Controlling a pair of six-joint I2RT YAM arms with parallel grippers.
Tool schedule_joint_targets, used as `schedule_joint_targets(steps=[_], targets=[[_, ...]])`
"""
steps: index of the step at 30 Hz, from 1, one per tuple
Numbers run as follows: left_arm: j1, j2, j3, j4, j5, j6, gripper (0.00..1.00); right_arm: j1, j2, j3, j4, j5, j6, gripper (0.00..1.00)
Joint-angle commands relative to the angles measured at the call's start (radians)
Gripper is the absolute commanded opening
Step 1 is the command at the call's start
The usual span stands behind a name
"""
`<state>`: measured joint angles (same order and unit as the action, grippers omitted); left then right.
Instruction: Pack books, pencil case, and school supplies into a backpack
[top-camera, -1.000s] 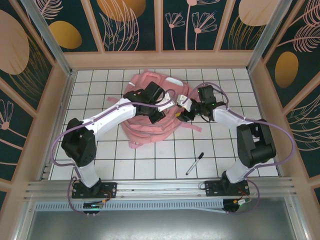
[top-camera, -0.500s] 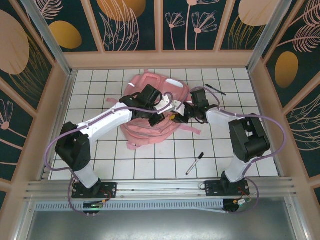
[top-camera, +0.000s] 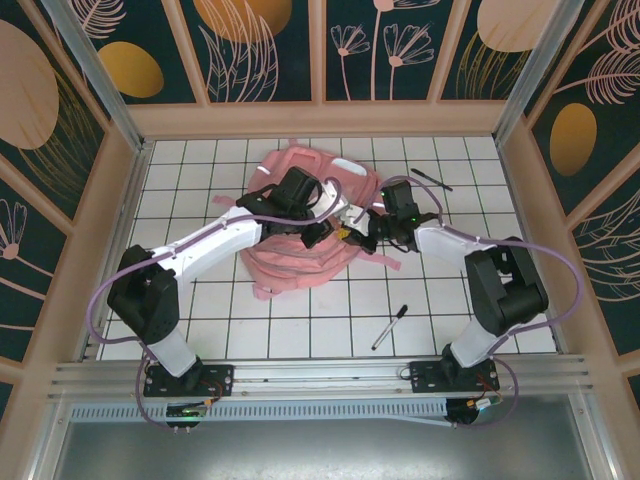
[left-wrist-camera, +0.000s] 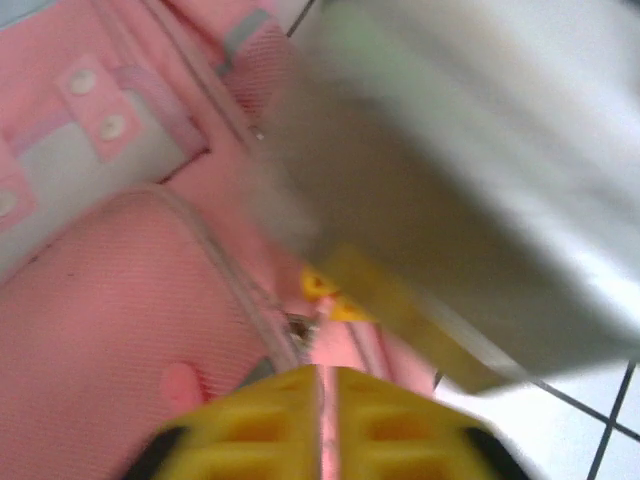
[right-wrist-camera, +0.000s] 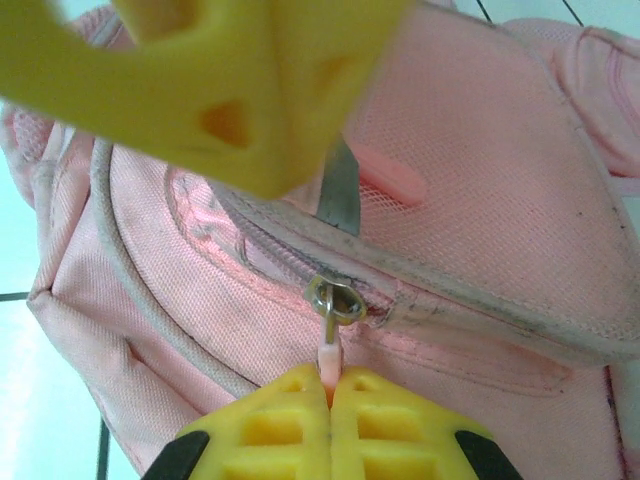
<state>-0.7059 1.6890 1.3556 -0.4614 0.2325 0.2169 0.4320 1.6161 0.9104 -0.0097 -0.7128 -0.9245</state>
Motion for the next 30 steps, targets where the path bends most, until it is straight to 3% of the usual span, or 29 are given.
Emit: schedule_joint_targets(steps=[1, 4, 7, 12, 16, 19, 23, 30], targets=[[0.042, -0.046, -0.04, 0.041, 0.025, -0.111, 0.69, 0.01, -0.071, -0.054, 0.026, -0.094, 0.067, 0.0], [0.065, -0.128, -0.142, 0.138, 0.044, -0.234, 0.98, 0.01, -0.091, -0.086, 0.034, -0.088, 0.076, 0.0], [0.066, -0.178, -0.213, 0.191, 0.054, -0.309, 0.99, 0.007, -0.119, -0.116, 0.056, -0.064, 0.087, 0.0], [0.079, -0.204, -0.26, 0.141, 0.037, -0.411, 0.99, 0.002, -0.134, -0.107, 0.041, -0.05, 0.134, 0.0], [0.086, -0.14, -0.2, 0.023, 0.027, -0.631, 0.99, 0.043, -0.163, -0.128, 0.053, -0.045, 0.229, 0.0], [0.085, -0.137, -0.244, -0.007, 0.1, -0.727, 0.99, 0.065, -0.18, -0.141, 0.019, 0.021, 0.224, 0.0], [0.084, -0.141, -0.24, 0.021, 0.135, -0.759, 0.99, 0.065, -0.188, -0.151, 0.01, 0.104, 0.2, 0.0], [0.067, -0.035, -0.058, -0.007, 0.077, -0.777, 0.99, 0.087, -0.234, -0.212, 0.106, 0.054, 0.199, 0.0]])
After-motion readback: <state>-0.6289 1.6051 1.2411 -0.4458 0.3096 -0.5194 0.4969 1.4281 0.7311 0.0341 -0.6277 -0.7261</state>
